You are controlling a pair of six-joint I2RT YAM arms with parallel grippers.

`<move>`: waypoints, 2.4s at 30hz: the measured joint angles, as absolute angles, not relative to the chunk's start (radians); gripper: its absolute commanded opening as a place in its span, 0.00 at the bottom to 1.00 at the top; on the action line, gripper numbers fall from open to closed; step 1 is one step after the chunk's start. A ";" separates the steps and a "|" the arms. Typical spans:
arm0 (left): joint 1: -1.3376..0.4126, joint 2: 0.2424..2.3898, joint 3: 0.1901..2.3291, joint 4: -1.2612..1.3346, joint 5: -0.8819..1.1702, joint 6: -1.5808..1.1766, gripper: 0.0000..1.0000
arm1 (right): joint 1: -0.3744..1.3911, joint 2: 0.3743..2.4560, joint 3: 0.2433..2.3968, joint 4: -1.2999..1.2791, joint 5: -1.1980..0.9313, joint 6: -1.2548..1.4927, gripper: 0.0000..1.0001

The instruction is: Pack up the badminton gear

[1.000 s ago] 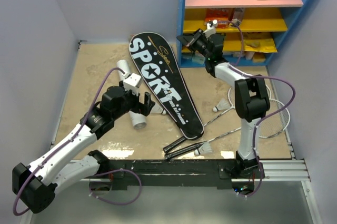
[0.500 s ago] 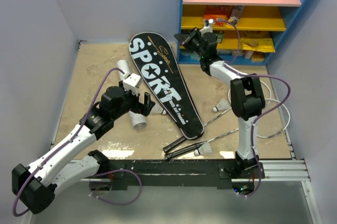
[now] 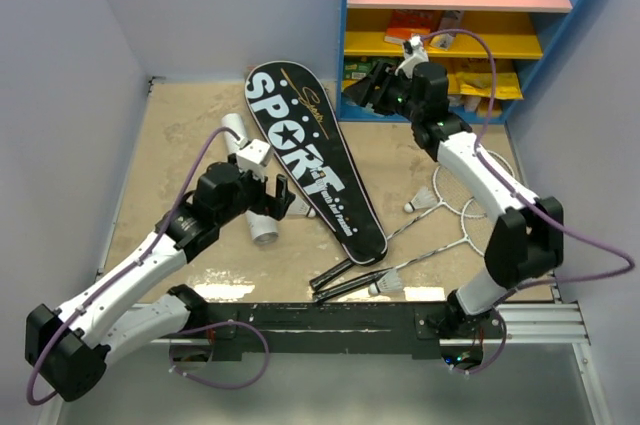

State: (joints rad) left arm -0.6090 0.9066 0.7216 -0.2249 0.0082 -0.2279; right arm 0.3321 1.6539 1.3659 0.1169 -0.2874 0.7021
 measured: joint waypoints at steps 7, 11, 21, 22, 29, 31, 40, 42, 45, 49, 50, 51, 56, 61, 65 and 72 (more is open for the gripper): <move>-0.609 1.044 0.812 -0.335 -0.119 -0.259 1.00 | 0.376 1.410 1.273 -0.155 -0.185 0.513 0.71; -0.552 1.166 0.951 -0.411 -0.208 -0.299 1.00 | 0.428 1.323 1.184 -0.241 -0.116 0.470 0.79; -0.338 1.481 1.193 -0.444 -0.299 -0.407 1.00 | 0.472 1.255 1.033 -0.291 -0.073 0.451 0.79; -0.334 1.504 1.204 -0.442 -0.302 -0.413 1.00 | 0.472 1.255 1.021 -0.291 -0.073 0.451 0.79; -0.268 1.773 1.380 -0.467 -0.360 -0.511 1.00 | 0.474 1.255 0.983 -0.290 -0.078 0.450 0.79; -0.245 1.835 1.427 -0.469 -0.376 -0.536 0.99 | 0.476 1.253 0.970 -0.287 -0.078 0.450 0.79; -0.201 1.990 1.553 -0.483 -0.405 -0.583 0.99 | 0.477 1.236 0.923 -0.288 -0.081 0.445 0.79; -0.200 2.008 1.559 -0.480 -0.405 -0.582 0.99 | 0.478 1.234 0.917 -0.285 -0.082 0.445 0.79; -0.199 2.045 1.580 -0.479 -0.405 -0.579 0.99 | 0.478 1.230 0.908 -0.285 -0.082 0.445 0.79; -0.197 2.103 1.611 -0.479 -0.405 -0.557 0.99 | 0.478 1.229 0.907 -0.284 -0.082 0.446 0.78; -0.197 2.115 1.617 -0.479 -0.405 -0.555 0.99 | 0.478 1.229 0.905 -0.283 -0.082 0.447 0.78; -0.197 2.128 1.622 -0.478 -0.405 -0.551 0.99 | 0.479 1.229 0.900 -0.278 -0.082 0.448 0.78; -0.197 2.178 1.628 -0.467 -0.405 -0.511 0.99 | 0.484 1.227 0.874 -0.278 -0.081 0.453 0.77; -0.196 2.181 1.629 -0.438 -0.404 -0.473 0.79 | 0.487 1.227 0.870 -0.278 -0.079 0.453 0.72; -0.195 2.183 1.623 -0.413 -0.398 -0.443 0.59 | 0.490 1.227 0.870 -0.277 -0.078 0.454 0.67; -0.190 2.172 1.592 -0.366 -0.383 -0.423 0.34 | 0.495 1.237 0.870 -0.277 -0.078 0.454 0.67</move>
